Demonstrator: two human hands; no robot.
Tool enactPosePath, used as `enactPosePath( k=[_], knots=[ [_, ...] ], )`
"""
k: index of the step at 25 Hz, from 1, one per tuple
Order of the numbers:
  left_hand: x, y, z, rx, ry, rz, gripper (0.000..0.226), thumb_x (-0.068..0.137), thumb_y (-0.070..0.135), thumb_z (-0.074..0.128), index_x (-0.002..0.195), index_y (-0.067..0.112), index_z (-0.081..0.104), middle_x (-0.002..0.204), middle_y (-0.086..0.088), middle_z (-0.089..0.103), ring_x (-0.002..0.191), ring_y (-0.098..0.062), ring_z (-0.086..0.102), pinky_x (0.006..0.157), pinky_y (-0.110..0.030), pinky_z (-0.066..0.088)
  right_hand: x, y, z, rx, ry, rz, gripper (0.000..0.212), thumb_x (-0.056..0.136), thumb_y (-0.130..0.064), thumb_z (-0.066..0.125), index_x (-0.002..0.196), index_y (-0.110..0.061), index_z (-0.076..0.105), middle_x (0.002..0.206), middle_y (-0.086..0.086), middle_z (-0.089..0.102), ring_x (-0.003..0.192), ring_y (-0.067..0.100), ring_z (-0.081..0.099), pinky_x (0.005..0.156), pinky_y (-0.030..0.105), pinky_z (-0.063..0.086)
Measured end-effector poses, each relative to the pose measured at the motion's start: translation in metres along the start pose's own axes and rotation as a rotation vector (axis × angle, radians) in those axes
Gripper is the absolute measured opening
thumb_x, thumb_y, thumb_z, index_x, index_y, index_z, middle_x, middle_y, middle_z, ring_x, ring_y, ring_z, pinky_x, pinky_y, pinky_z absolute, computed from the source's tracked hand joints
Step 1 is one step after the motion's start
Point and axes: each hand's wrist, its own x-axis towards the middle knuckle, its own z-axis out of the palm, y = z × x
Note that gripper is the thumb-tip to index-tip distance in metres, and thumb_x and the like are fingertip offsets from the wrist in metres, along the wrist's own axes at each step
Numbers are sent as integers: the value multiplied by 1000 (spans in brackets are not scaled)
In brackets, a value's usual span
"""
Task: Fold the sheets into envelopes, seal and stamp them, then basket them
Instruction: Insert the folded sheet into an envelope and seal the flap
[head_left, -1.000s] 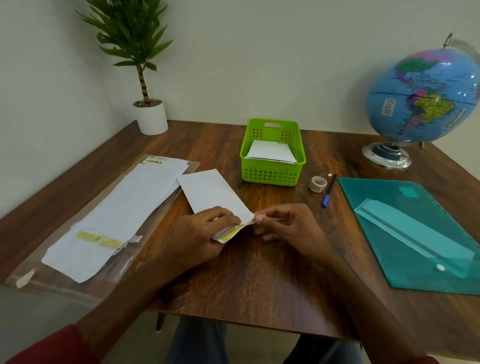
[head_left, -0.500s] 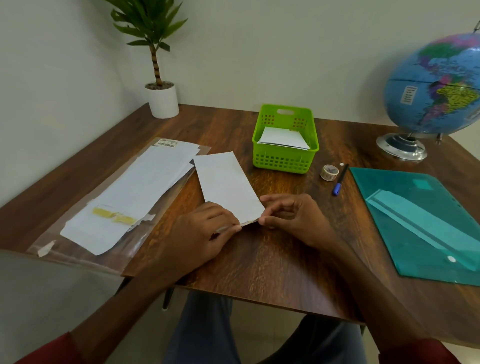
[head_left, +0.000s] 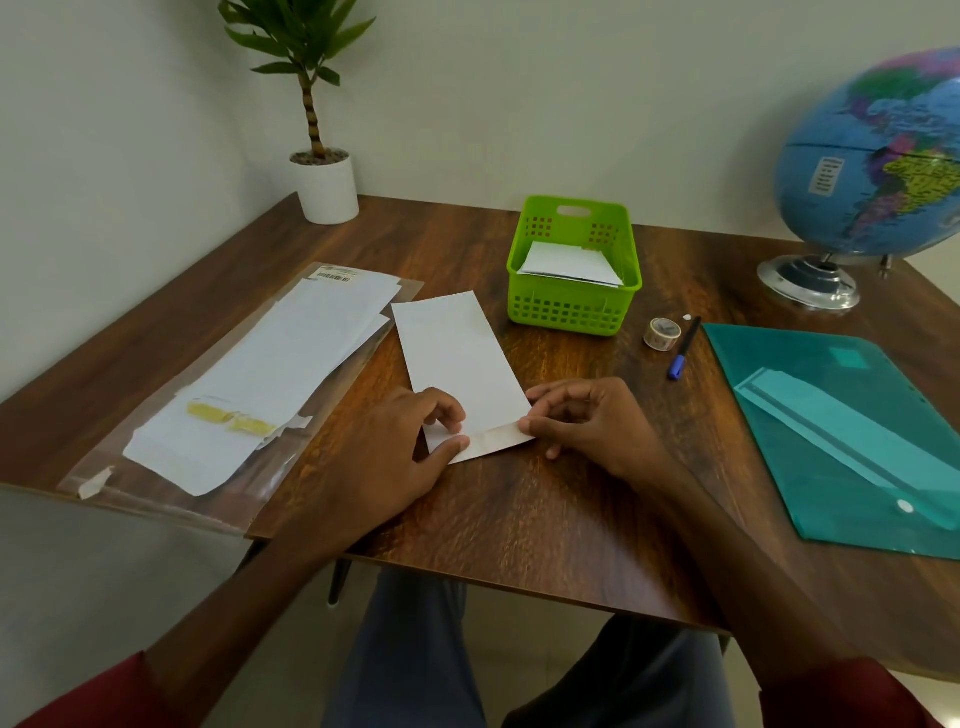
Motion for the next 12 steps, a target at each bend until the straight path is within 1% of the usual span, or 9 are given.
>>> enactPosePath(
  k=[3,5,6,7,8,9,10,12],
  knots=[
    [-1,0,2,-9,8,-35,34,89,42,73,119,33,61,127,13,60,105,1,47,82,5,24,1,0,0,147,23,98,36,78,-17,86,111,-13,74,105,1,78,67,24,72,68,32,62],
    [-1,-1,4,-1,18,-3,33,91,38,71,121,31,63,130,10,61,107,2,46,88,3,23,4,-1,-1,205,39,133,43,78,-15,87,118,-14,70,103,4,79,69,25,71,66,31,61],
    [0,-2,5,1,20,24,30,92,37,70,121,30,64,129,8,63,108,1,47,94,1,25,5,-1,-1,212,42,142,44,79,-15,86,119,-14,69,101,5,79,68,25,69,63,29,60],
    [0,-3,6,-5,17,52,28,93,37,67,120,30,65,128,7,64,110,-1,49,101,-6,32,5,-1,-2,213,41,147,44,80,-15,85,120,-14,69,100,6,79,65,24,67,60,26,59],
    [1,-3,7,-10,6,80,27,92,37,63,119,30,66,127,7,65,112,-4,53,106,-16,40,5,-1,-2,216,38,151,43,81,-14,84,121,-14,68,99,6,79,63,23,65,57,24,57],
    [2,-3,8,-16,-13,106,28,91,34,60,118,30,67,126,7,66,115,-6,55,108,-25,44,5,-1,-2,223,36,156,42,83,-13,83,122,-13,68,98,7,79,61,21,63,55,23,55],
    [3,-3,8,-14,-28,132,27,91,30,59,117,31,67,126,8,66,117,-8,56,108,-29,45,5,-1,-2,227,36,163,41,84,-12,82,122,-12,68,97,7,79,59,20,62,53,22,54],
    [4,-1,9,29,-59,199,27,93,21,59,116,31,69,128,8,66,119,-8,57,106,-27,46,6,-1,-1,217,41,178,39,86,-10,79,123,-10,68,95,7,78,55,18,60,52,22,52]
  ],
)
